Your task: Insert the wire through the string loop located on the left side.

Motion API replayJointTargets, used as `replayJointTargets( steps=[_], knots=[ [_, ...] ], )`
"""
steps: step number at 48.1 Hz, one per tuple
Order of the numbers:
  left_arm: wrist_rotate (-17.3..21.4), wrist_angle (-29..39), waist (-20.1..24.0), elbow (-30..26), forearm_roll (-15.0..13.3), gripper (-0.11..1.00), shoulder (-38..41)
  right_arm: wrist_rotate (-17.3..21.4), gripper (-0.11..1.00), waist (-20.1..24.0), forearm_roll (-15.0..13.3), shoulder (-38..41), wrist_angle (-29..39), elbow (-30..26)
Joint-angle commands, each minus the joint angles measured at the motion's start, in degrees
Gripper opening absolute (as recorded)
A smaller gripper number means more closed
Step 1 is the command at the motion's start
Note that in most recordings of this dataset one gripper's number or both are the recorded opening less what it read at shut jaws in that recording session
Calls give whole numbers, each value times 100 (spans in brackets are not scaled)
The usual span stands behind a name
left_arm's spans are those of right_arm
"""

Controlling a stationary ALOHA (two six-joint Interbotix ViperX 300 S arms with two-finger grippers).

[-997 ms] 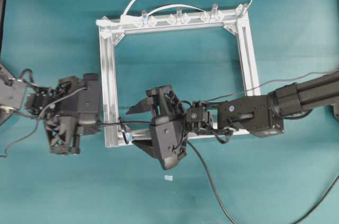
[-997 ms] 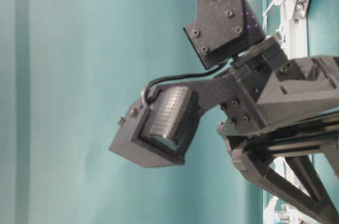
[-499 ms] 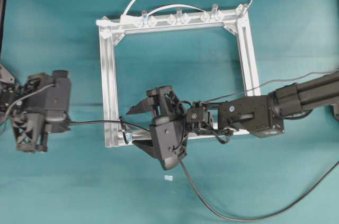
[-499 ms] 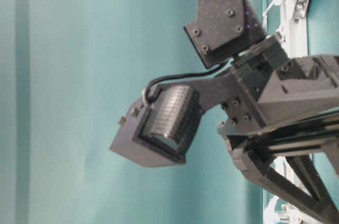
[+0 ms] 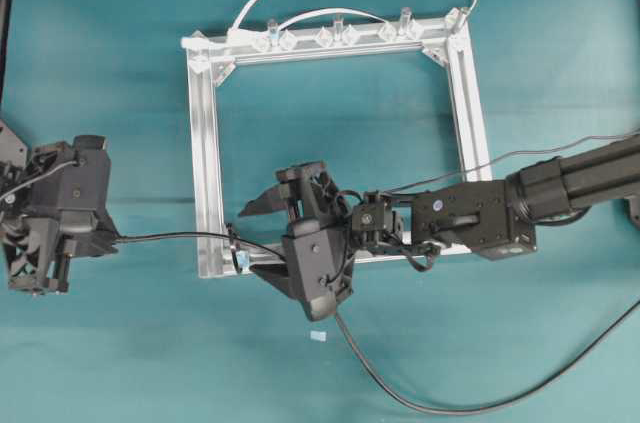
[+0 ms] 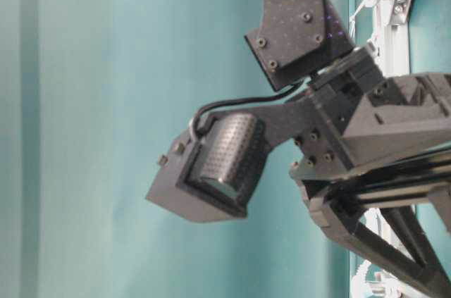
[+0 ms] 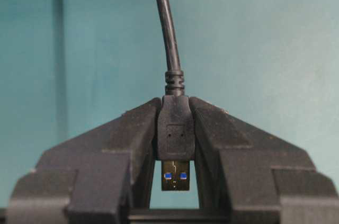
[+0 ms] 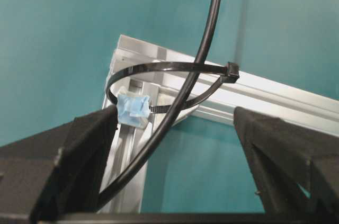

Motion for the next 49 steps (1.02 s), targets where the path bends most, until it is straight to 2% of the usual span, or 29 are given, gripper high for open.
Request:
replayJointTargets(
  steps=[1, 17, 19, 26, 28, 33, 42, 49],
  knots=[
    [-35, -53, -26, -70, 0, 18, 35, 9, 91, -9, -9, -114, -62, -44],
    [-35, -44, -18, -97, 26, 19, 123, 9, 91, -9, -18, -114, -53, -44],
    [-9, -26, -26, -97, 44, 27, 123, 9, 91, -9, -18, -123, -44, -44],
    [62, -26, -18, -97, 88, 71, 114, 9, 91, -9, -18, -123, -44, -44],
    [97, -18, -26, -97, 97, 78, 105, 9, 91, -9, -18, -114, -44, -44],
    [141, -18, -18, -97, 97, 66, 88, 9, 91, -9, -9, -123, -53, -44],
    [264, -18, 0, -105, 149, 73, 35, 9, 91, -35, -18, -167, -62, -44],
    [325, -53, 132, -114, 352, 72, -185, 9, 91, -123, -18, -343, -62, 35]
  ],
)
